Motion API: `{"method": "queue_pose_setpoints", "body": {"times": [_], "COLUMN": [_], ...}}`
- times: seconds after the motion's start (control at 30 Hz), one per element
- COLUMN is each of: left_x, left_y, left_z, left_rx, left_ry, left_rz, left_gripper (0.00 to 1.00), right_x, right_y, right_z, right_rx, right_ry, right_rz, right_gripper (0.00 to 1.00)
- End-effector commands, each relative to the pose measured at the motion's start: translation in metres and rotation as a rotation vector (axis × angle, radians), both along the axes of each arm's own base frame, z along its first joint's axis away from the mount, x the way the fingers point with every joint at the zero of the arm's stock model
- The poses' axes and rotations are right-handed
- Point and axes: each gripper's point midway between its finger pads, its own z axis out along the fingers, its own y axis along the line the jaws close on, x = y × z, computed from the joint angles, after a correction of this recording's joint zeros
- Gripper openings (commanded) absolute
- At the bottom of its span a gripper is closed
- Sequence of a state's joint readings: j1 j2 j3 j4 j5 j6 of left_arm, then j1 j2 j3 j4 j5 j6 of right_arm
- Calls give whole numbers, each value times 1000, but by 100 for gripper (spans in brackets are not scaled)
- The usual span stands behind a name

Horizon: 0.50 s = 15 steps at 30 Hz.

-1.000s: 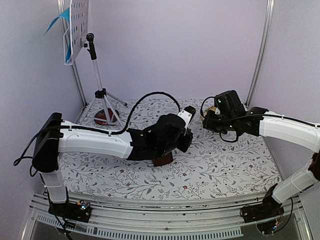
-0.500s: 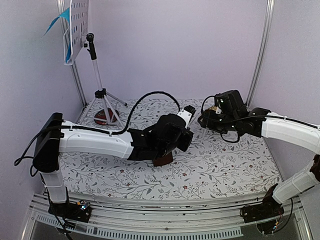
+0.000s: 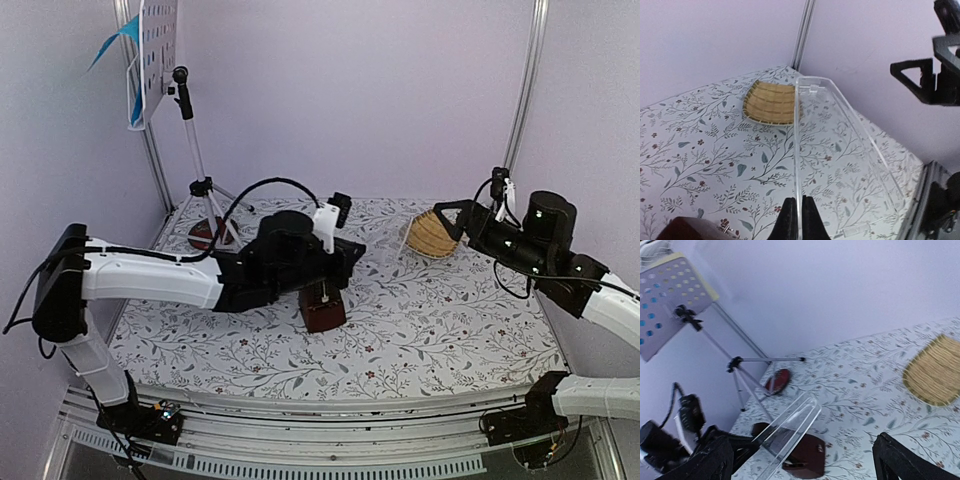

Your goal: Pack up the instrument practice props

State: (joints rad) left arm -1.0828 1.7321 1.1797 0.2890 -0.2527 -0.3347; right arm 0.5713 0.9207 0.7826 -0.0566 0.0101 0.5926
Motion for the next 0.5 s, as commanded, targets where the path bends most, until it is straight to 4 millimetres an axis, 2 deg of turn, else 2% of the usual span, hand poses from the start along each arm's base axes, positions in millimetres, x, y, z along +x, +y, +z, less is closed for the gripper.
{"method": "queue_pose_setpoints", "body": {"times": [0.0,0.13,0.27,0.37,0.47], "left_x": [-16,-35,-59,-75,-83], "left_y": [15,32,42,47,54], "left_z": [67,96,123,138,143], "left_rx": [-369,-522,-629,-682,-709], "left_ry": [33,32,-24,-69,-111], "left_rz": [-222,-360,-491,-567,-595], "left_gripper": [0,0,0,0,0], "right_x": [-45,-66,-74,-78,-86], "right_y": [32,44,62,80,95], "right_z": [79,99,102,108,120], "right_rx": [167,251,305,340,375], "right_ry": [-339,-442,-470,-476,-508], "right_rz": [318,451,538,586,641], "right_gripper": [99,99,99,99,99]}}
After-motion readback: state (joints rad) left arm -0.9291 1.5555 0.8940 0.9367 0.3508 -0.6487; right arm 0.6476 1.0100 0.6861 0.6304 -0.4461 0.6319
